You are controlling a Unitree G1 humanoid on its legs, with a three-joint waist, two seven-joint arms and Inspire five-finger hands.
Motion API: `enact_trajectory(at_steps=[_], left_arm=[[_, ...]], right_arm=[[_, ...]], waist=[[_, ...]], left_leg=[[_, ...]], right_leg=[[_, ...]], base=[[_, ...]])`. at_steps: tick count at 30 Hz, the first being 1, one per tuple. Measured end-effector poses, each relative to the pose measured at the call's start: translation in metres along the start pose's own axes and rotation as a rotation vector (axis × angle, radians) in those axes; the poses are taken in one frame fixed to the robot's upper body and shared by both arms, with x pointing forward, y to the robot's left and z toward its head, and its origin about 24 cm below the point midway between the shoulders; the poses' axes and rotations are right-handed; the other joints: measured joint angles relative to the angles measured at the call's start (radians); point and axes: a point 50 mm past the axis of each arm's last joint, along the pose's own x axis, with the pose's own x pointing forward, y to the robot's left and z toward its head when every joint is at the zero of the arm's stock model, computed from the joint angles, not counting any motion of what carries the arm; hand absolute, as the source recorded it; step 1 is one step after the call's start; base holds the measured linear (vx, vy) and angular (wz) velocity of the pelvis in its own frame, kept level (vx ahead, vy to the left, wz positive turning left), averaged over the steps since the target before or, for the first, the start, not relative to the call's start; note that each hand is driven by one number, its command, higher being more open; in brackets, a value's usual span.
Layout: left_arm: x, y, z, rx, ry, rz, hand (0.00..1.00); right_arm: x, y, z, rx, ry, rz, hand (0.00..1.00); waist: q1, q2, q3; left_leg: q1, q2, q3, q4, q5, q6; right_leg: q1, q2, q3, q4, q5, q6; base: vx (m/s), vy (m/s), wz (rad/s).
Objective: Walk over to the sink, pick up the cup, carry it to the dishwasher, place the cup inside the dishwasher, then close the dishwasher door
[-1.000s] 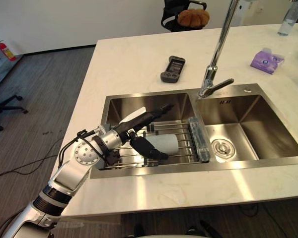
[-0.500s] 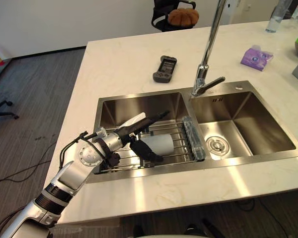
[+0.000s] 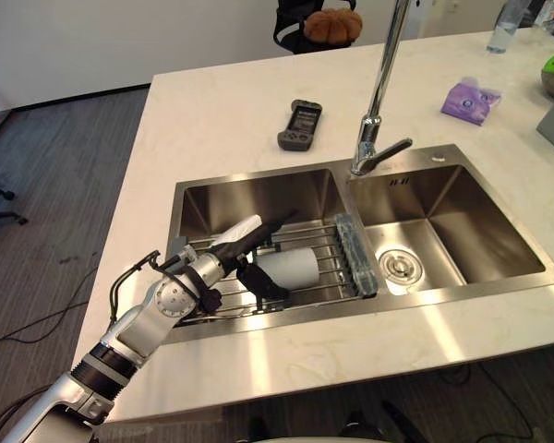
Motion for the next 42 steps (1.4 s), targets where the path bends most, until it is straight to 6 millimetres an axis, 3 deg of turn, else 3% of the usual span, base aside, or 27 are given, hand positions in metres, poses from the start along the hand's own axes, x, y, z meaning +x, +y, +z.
enact_trajectory(at_steps=[8,14,27,42], left_arm=[[0.001,-0.003,0.005,0.031,-0.045,0.026,1.00],[0.002,-0.022,0.009,0.034,-0.079,-0.115,1.00],[0.006,-0.021,0.012,0.050,-0.069,-0.197,1.00],[0.009,-0.020,0.007,0.003,0.065,-0.301,1.00]], right_arm=[[0.000,0.001,0.001,0.003,-0.003,0.003,1.00],[0.000,0.002,0.004,-0.002,-0.021,0.011,1.00],[-0.001,0.002,0.016,-0.048,-0.050,0.013,1.00],[-0.002,0.003,0.024,-0.087,-0.063,0.016,1.00]], waist=[[-0.001,0.005,0.012],[-0.013,0.020,0.023],[-0.033,0.052,0.030],[-0.039,0.064,0.030]], left_leg=[[0.000,0.005,0.002,0.000,-0.005,-0.007],[0.001,0.005,0.003,0.000,-0.007,-0.009],[0.008,0.006,0.010,0.000,-0.011,-0.009],[0.008,0.006,0.010,0.000,-0.011,-0.009]], right_leg=[[0.005,0.007,0.000,-0.012,0.003,0.000],[0.007,0.007,0.000,-0.015,0.003,0.000],[0.010,0.007,0.007,-0.015,0.002,0.000],[0.010,0.008,0.007,-0.015,0.002,0.000]], base=[[0.00,0.000,0.00],[0.00,0.000,0.00],[0.00,-0.003,-0.01],[0.00,0.000,0.00]])
